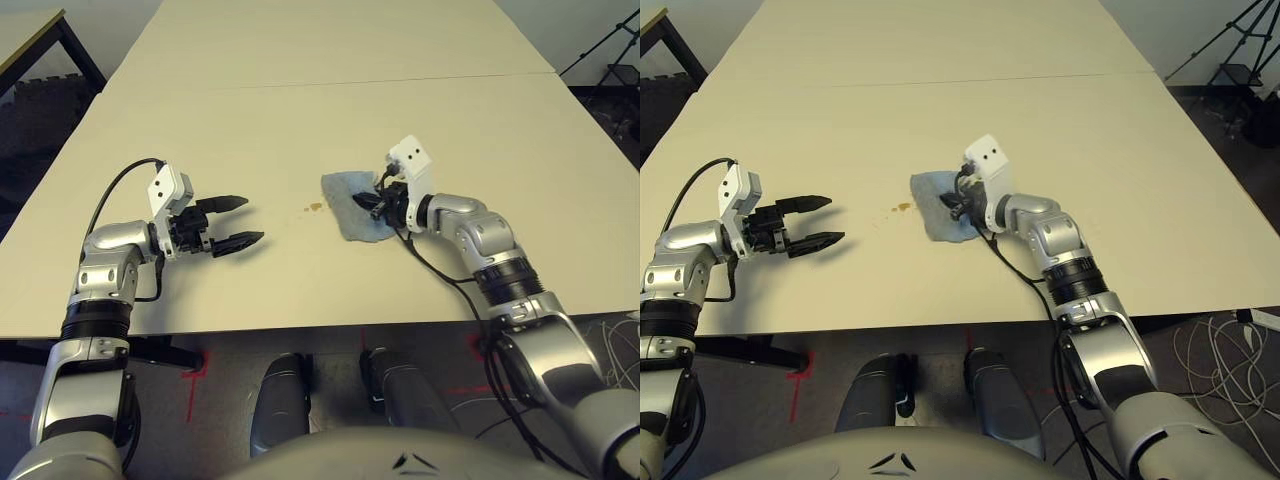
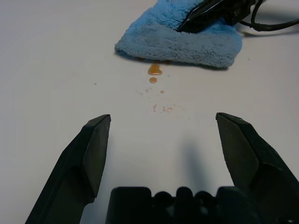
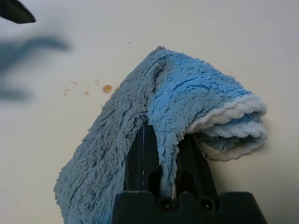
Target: Wipe the water off the table with a rag.
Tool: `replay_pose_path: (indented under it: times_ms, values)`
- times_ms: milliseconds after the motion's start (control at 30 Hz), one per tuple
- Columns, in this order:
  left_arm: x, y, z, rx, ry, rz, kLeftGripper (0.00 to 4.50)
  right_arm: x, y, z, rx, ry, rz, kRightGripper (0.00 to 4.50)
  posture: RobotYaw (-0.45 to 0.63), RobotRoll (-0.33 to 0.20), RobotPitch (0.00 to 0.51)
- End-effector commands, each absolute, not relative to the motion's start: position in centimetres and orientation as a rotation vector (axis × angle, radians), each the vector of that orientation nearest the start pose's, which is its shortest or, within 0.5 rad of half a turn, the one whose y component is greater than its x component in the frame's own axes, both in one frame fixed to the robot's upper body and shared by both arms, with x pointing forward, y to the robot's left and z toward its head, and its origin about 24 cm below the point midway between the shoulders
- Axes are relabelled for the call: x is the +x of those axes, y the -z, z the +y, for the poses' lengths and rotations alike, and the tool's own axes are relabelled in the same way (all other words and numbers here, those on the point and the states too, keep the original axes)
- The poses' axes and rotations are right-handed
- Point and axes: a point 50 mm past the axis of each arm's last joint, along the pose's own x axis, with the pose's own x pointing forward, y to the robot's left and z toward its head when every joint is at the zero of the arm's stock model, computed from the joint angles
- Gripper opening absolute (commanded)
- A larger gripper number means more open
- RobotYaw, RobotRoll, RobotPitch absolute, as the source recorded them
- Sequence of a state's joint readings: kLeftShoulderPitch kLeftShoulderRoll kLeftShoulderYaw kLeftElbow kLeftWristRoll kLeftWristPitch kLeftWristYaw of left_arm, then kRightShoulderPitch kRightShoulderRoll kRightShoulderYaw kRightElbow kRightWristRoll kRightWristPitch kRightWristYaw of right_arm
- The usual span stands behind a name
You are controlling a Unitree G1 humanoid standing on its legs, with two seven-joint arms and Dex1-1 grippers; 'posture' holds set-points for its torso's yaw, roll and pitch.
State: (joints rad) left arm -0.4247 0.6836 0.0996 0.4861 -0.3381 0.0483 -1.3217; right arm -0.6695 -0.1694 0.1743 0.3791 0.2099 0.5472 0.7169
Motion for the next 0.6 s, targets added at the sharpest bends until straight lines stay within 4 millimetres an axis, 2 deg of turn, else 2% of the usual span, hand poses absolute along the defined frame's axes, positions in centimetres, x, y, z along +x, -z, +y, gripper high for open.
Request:
replay_pose_path:
  times_ms: [33, 367, 500, 600]
  values:
    - [29.2, -11.1, 26.8, 0.212, 1.05, 0.167, 4.5, 33.1, -9.2, -5.5, -0.02, -1.064, 0.378, 0.02, -0.13, 0.0, 0.115]
    - [29.1, -10.9, 26.7, 0.205, 1.051, 0.167, 4.5, 31.1, -9.1, -2.9, 0.001, -1.263, 0.407, 0.02, -0.13, 0.0, 0.122]
    - [29.0, -10.9, 26.6, 0.202, 1.05, 0.168, 4.5, 31.0, -9.1, -2.7, 0.004, -1.275, 0.409, 0.02, -0.12, 0.0, 0.124]
    - [29.0, -10.8, 26.6, 0.202, 1.049, 0.168, 4.5, 31.6, -9.0, -3.5, -0.026, -1.21, 0.408, 0.02, -0.12, 0.0, 0.124]
